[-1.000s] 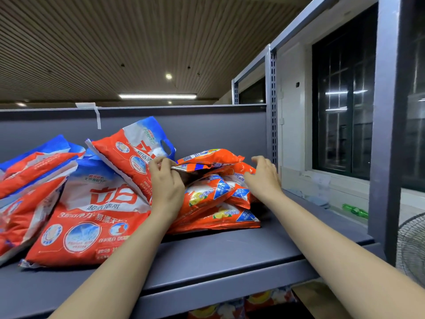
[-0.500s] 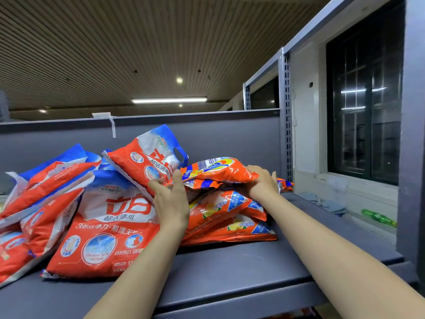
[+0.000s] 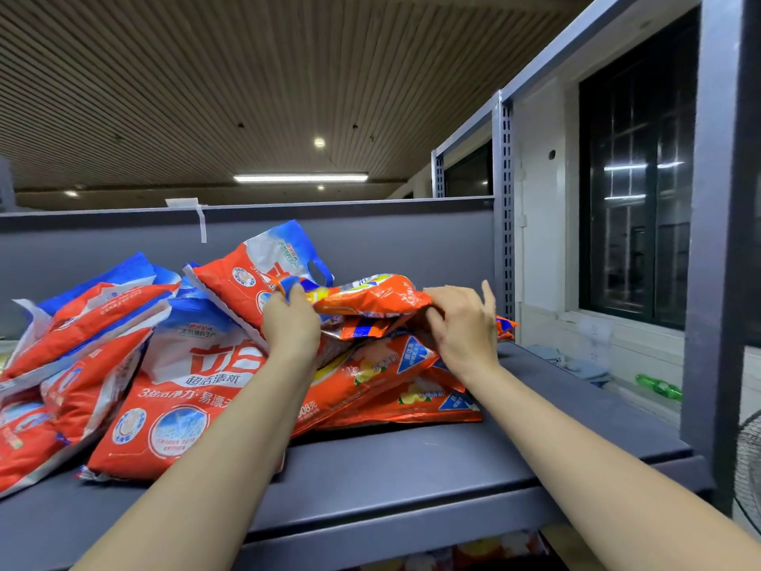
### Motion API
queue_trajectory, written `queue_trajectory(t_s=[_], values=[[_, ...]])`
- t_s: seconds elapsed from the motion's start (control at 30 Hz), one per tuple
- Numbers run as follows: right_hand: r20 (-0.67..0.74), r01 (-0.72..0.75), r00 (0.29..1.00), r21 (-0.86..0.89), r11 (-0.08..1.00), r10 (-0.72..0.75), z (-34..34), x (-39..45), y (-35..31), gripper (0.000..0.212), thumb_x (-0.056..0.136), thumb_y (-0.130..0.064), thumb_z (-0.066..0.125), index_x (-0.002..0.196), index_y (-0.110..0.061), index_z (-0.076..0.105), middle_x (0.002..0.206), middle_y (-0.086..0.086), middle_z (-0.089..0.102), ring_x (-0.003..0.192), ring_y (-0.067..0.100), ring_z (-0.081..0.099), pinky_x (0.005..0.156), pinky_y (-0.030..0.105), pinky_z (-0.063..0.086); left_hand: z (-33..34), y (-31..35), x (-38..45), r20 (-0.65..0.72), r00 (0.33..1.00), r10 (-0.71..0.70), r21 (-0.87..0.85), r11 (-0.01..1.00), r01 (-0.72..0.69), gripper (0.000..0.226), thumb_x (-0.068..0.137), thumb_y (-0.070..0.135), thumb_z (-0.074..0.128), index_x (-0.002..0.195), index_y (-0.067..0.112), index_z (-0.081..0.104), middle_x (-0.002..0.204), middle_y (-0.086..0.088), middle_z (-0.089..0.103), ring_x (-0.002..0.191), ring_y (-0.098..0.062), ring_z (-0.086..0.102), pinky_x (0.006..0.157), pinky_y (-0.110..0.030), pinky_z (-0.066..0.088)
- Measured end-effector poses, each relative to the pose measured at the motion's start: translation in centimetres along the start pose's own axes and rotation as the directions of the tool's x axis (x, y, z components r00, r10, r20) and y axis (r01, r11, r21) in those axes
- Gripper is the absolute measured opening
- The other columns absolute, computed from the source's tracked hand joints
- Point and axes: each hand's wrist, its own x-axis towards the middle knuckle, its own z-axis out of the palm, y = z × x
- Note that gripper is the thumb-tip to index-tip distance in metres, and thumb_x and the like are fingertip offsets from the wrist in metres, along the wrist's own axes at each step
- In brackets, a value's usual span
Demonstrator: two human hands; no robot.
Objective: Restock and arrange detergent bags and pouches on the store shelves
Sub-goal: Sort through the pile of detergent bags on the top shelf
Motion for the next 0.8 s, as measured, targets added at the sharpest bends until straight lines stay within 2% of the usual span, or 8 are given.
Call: queue_trajectory(t_s=[0.1, 0.23, 0.37, 0.47, 0.57, 0.63, 0.7, 0.8], values=[[-0.061, 0.048, 0.997, -0.076, 0.996, -0.053, -2.1, -1.0, -1.3, 0.019, 0.087, -0.016, 0.058, 0.096, -0.018, 0.074, 0.098, -0.002, 0.073, 0.095, 0.021, 0.064, 0.114, 0.039, 0.021, -0.4, 1.0, -0.3, -0.078, 0.997, -0.015, -0.135, 0.991, 0.004, 0.035, 0.097, 0.028, 0.042, 0.122, 0.005, 0.053, 0.117, -0.012, 0.06, 0.101, -0.028, 0.059, 0.092, -0.038, 0.048], [-0.045, 0.107, 0.992, -0.229, 0.967, -0.12, -4.2, -3.5, -2.9, 0.015, 0.076, -0.02, 0.059, 0.069, -0.016, 0.072, 0.068, 0.002, 0.068, 0.068, 0.028, 0.059, 0.09, 0.037, 0.047, -0.9, 1.7, -1.1, -0.045, 0.992, -0.121, -0.44, 0.894, 0.089, 0.027, 0.096, 0.023, 0.049, 0.118, 0.009, 0.054, 0.092, -0.004, 0.062, 0.066, -0.011, 0.061, 0.054, -0.023, 0.05], [-0.082, 0.18, 0.974, -0.278, 0.944, -0.21, -5.4, -5.8, -3.7, 0.01, 0.068, -0.016, 0.068, 0.059, -0.014, 0.066, 0.057, 0.004, 0.062, 0.059, 0.03, 0.056, 0.074, 0.037, 0.052, -1.1, 1.6, -3.1, 0.089, 0.987, -0.134, -0.536, 0.829, 0.161, 0.016, 0.084, 0.018, 0.068, 0.095, 0.017, 0.057, 0.099, -0.013, 0.069, 0.082, -0.026, 0.07, 0.073, -0.041, 0.058], [-0.078, 0.257, 0.957, -0.228, 0.939, -0.28, -6.0, -7.2, -4.2, 0.014, 0.061, -0.016, 0.074, 0.054, -0.013, 0.062, 0.055, 0.004, 0.058, 0.057, 0.028, 0.056, 0.057, 0.031, 0.049, -1.1, 1.2, -4.5, 0.179, 0.984, -0.003, -0.486, 0.869, 0.091, 0.015, 0.085, 0.006, 0.065, 0.094, 0.017, 0.06, 0.084, -0.005, 0.068, 0.069, -0.018, 0.069, 0.071, -0.036, 0.057], [0.047, 0.362, 0.932, -0.071, 0.93, -0.359, -7.1, -8.2, -4.3, 0.026, 0.068, -0.034, 0.075, 0.054, -0.016, 0.062, 0.057, 0.001, 0.059, 0.057, 0.024, 0.059, 0.051, 0.027, 0.044, -1.2, 1.2, -5.2, 0.191, 0.981, 0.034, -0.485, 0.872, 0.064, 0.012, 0.091, 0.01, 0.059, 0.09, 0.021, 0.06, 0.083, -0.001, 0.068, 0.076, -0.018, 0.069, 0.076, -0.037, 0.058], [0.058, 0.243, 0.967, 0.107, 0.964, -0.25, -8.1, -7.8, -4.0, 0.039, 0.077, -0.049, 0.063, 0.055, -0.017, 0.066, 0.058, -0.002, 0.062, 0.06, 0.02, 0.058, 0.056, 0.027, 0.041, -1.3, 1.3, -5.4, 0.191, 0.981, 0.035, -0.483, 0.873, 0.063, 0.009, 0.092, 0.013, 0.058, 0.094, 0.021, 0.061, 0.088, -0.002, 0.069, 0.082, -0.021, 0.069, 0.08, -0.039, 0.058], [-0.008, 0.01, 1.0, 0.185, 0.983, -0.008, -8.7, -6.5, -2.9, 0.032, 0.082, -0.045, 0.062, 0.069, -0.017, 0.072, 0.072, -0.001, 0.069, 0.075, 0.022, 0.061, 0.066, 0.028, 0.039, -1.6, 1.3, -5.4, 0.178, 0.984, 0.011, -0.509, 0.856, 0.083, 0.015, 0.091, 0.013, 0.058, 0.105, 0.018, 0.061, 0.093, -0.006, 0.068, 0.085, -0.023, 0.069, 0.079, -0.04, 0.057], [0.253, -0.395, 0.887, -0.021, 0.918, 0.388, -8.5, -4.1, -0.1, 0.045, 0.083, -0.047, 0.063, 0.118, -0.018, 0.061, 0.118, 0.004, 0.064, 0.114, 0.027, 0.054, 0.092, 0.032, 0.043, -2.6, 1.3, -4.9, 0.165, 0.985, -0.045, -0.552, 0.824, 0.13, 0.021, 0.09, 0.012, 0.059, 0.111, 0.014, 0.055, 0.094, -0.008, 0.067, 0.076, -0.018, 0.069, 0.072, -0.037, 0.058]])
